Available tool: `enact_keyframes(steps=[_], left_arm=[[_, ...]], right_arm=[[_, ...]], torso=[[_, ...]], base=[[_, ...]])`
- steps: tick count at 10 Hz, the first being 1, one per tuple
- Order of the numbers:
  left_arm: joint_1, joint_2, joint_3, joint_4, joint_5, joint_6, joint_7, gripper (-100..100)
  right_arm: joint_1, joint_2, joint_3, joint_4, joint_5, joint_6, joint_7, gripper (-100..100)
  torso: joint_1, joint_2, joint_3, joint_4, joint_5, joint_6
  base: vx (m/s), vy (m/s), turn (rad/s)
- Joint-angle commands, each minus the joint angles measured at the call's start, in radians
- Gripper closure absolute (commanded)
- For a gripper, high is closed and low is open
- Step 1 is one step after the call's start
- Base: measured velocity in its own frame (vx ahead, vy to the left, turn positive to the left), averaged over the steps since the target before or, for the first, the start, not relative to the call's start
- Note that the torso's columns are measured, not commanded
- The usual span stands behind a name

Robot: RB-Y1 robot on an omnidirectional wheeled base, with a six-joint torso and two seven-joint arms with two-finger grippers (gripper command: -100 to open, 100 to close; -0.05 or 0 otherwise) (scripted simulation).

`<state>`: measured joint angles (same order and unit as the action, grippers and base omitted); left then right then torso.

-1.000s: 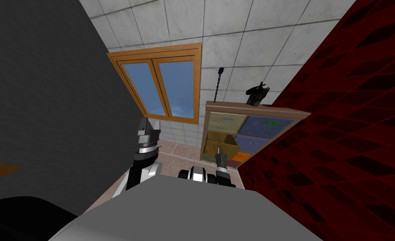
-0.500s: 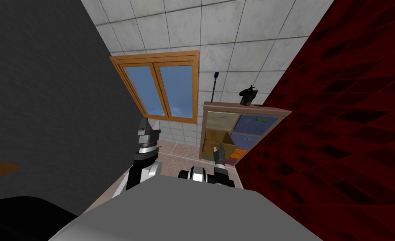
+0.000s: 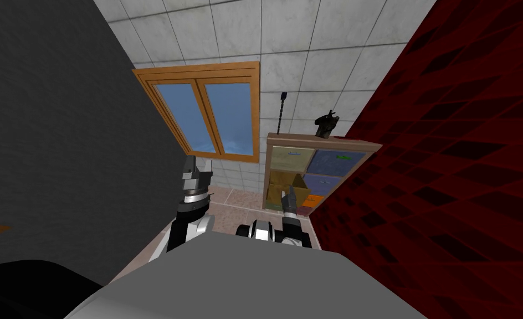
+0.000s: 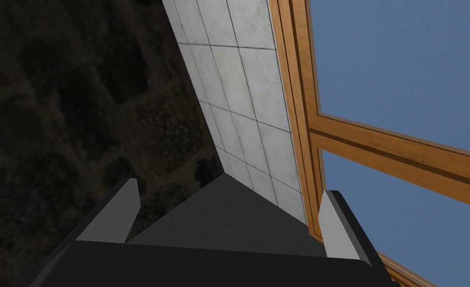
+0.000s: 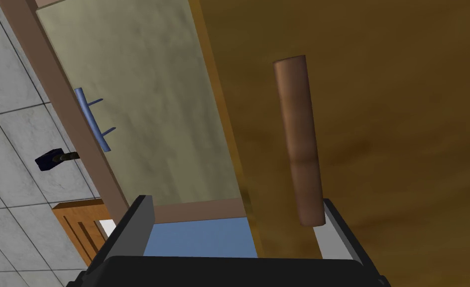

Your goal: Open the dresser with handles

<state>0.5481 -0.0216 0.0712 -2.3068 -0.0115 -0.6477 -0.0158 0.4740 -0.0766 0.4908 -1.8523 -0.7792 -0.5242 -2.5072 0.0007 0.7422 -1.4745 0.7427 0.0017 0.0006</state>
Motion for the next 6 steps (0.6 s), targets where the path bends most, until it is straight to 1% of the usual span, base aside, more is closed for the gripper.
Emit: enact_keyframes(steps=[1,6], left_arm=[[0.0,0.0,0.0,0.0,0.0,0.0,0.0,0],[0.0,0.0,0.0,0.0,0.0,0.0,0.0,0]], right_arm=[[0.001,0.001,0.0,-0.001,-0.001,0.008,0.004,0],[0.004,0.0,0.0,0.003,-0.002,0.009,0.004,0]], torso=[[0.0,-0.001,0.0,-0.001,0.0,0.0],[-0.001,-0.004,-0.001,-0.005,-0.002,-0.001]], base=[[0.0,0.0,0.0],[0.0,0.0,0.0]])
